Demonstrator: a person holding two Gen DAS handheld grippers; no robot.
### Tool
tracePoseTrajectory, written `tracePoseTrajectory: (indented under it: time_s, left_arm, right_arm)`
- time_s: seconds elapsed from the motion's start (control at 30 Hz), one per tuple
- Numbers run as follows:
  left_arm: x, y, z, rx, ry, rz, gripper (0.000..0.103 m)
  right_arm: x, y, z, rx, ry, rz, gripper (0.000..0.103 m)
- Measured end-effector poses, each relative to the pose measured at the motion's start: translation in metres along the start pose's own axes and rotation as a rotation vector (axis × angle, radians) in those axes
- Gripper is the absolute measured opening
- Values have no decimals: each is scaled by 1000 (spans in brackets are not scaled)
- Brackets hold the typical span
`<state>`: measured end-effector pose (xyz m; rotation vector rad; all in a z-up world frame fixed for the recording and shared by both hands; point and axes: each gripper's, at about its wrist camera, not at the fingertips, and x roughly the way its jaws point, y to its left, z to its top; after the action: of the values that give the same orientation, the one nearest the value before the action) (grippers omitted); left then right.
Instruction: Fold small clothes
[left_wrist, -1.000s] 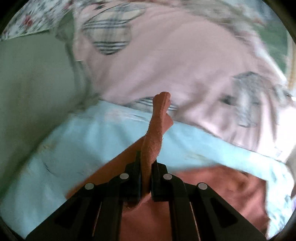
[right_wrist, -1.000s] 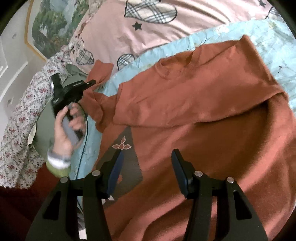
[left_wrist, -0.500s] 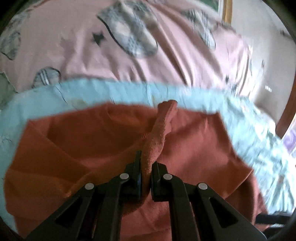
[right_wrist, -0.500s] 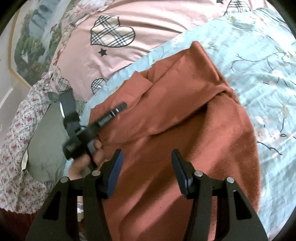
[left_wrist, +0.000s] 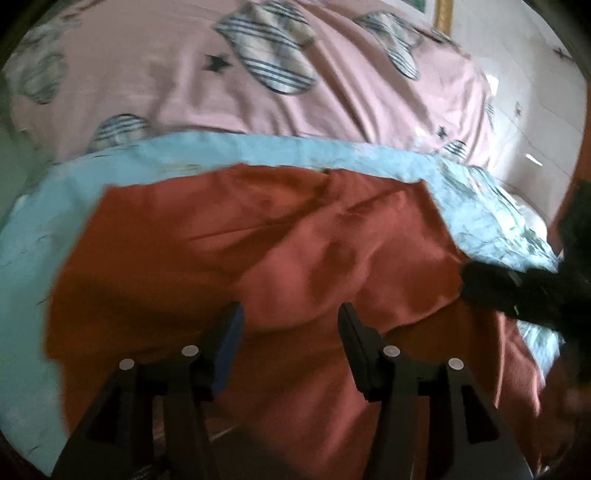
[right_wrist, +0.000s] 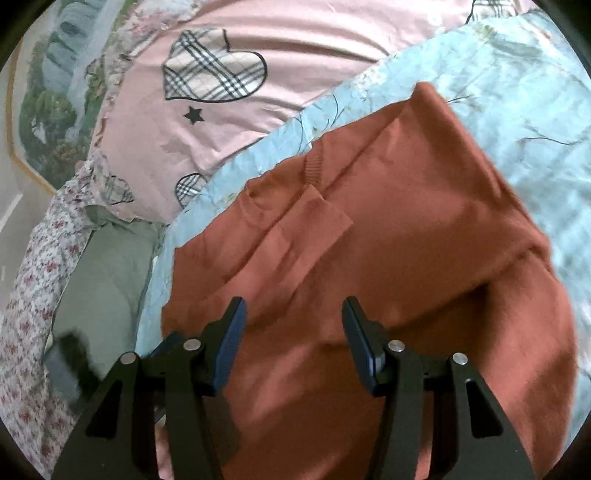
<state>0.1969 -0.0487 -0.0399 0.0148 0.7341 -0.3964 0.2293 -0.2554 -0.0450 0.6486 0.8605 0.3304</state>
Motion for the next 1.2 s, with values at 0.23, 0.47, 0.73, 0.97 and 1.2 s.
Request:
tracePoseTrajectory:
  time_s: [0.23, 0.47, 0.73, 0.97, 1.2]
  left_arm:
    - [-32, 102, -27, -128, 20, 381, 52]
    - [-14, 162, -31, -303, 84, 381, 50]
    - [14, 154, -15, -278, 90, 384, 47]
    - [7, 136, -20, -214, 80, 390, 41]
    - [-2, 149, -33, -308, 76, 350, 42]
  right_arm:
    - [71, -21, 31, 103, 61, -56, 55]
    - [51, 21, 48, -11, -15, 29, 7]
    - [-43, -28, 58, 38, -220, -69, 6]
    - [-16, -62, 37, 71, -95, -187, 7]
    - [-54, -19, 17, -30, -182, -349, 43]
